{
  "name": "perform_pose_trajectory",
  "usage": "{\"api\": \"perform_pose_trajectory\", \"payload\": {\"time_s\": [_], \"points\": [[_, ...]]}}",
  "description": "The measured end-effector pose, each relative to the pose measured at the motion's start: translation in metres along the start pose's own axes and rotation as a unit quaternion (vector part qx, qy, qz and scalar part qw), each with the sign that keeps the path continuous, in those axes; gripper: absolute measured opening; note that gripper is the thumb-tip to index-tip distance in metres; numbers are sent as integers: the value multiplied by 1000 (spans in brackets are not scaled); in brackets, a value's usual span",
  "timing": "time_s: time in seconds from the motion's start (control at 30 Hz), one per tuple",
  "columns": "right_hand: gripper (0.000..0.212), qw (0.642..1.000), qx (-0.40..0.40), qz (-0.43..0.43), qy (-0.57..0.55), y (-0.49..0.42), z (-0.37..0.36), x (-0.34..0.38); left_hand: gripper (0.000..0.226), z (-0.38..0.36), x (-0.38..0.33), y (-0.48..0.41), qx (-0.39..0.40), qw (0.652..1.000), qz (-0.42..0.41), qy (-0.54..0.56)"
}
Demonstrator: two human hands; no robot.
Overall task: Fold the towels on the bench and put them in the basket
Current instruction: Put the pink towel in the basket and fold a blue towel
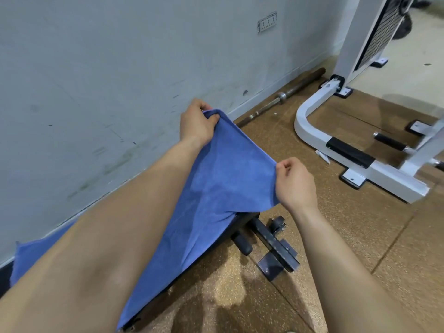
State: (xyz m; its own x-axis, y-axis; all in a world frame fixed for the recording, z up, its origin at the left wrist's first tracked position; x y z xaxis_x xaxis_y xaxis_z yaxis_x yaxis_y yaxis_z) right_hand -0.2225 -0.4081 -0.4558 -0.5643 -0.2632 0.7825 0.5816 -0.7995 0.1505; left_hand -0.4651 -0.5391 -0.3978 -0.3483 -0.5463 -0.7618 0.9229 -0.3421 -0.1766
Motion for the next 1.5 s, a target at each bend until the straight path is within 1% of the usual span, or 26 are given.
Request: {"api": "perform_pose_trajectory", "payload": {"time_s": [0.03, 0.07, 0.13, 0.17, 0.23, 0.3, 0.33, 0.43, 0.47, 0.53, 0.6, 0.67, 0.77, 0.87, 1.0, 1.13, 1.23, 1.33, 1.43, 1.5], "points": [[16, 1000, -21, -6, -17, -3, 4, -1, 19, -4, 0, 0, 12, 1000, -4, -10], [19, 999, -35, -10, -29, -5, 6, -1, 33, -10, 2, 1, 33, 999, -11, -24], [32, 998, -52, -4, -24, -9, 7, 1, 58, -16, 9, 13, 73, 995, -26, -61], [39, 998, -56, 6, 2, -9, 6, 4, 64, -18, 14, 24, 87, 993, -32, -70], [48, 995, -42, 33, 80, -6, 0, 13, 63, -20, 28, 50, 111, 990, -39, -78], [49, 987, 5, 77, 140, 3, -13, 26, 58, -20, 44, 82, 132, 983, -51, -114], [49, 979, 36, 109, 169, 10, -23, 33, 57, -18, 52, 98, 137, 978, -54, -150], [57, 943, 140, 182, 239, 31, -58, 41, 67, -12, 76, 134, 153, 944, -58, -285], [61, 932, 168, 193, 257, 37, -69, 41, 70, -11, 83, 141, 164, 935, -60, -308], [66, 910, 193, 214, 297, 50, -86, 42, 68, -7, 90, 149, 173, 937, -67, -295], [67, 899, 188, 239, 315, 63, -96, 51, 64, 7, 88, 154, 148, 959, -63, -233], [65, 897, 188, 262, 303, 81, -106, 66, 61, 30, 90, 166, 116, 974, -45, -188], [63, 884, 209, 299, 291, 115, -125, 89, 60, 77, 104, 199, 89, 976, -25, -196], [57, 862, 240, 331, 298, 153, -152, 104, 58, 137, 129, 245, 64, 974, 19, -218], [51, 820, 291, 381, 313, 211, -185, 118, 56, 214, 158, 316, 25, 962, 94, -255], [51, 786, 337, 415, 309, 264, -207, 127, 49, 258, 185, 375, 28, 939, 141, -311], [48, 768, 363, 437, 298, 302, -220, 132, 44, 274, 201, 407, 3, 931, 172, -322], [44, 746, 381, 465, 286, 337, -232, 131, 44, 280, 202, 423, -37, 921, 240, -306], [40, 720, 387, 499, 288, 367, -239, 130, 51, 282, 198, 426, -41, 899, 266, -344], [38, 708, 379, 516, 298, 382, -244, 128, 52, 284, 202, 425, -37, 901, 279, -330]]}}
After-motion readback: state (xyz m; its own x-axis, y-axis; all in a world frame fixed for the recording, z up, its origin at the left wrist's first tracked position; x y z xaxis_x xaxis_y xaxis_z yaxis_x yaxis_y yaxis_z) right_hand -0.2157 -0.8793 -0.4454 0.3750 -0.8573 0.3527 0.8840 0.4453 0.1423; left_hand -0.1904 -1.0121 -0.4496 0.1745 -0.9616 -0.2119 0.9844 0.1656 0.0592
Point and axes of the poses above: each hand's wrist, its own y-axis away from the middle knuckle, its own z-axis out of the back of the hand, x = y × z, the point moved 6 cm from there along -y, towards the middle knuckle, and after that the axes turned 5 degrees about -z, right-handed, at the moved point
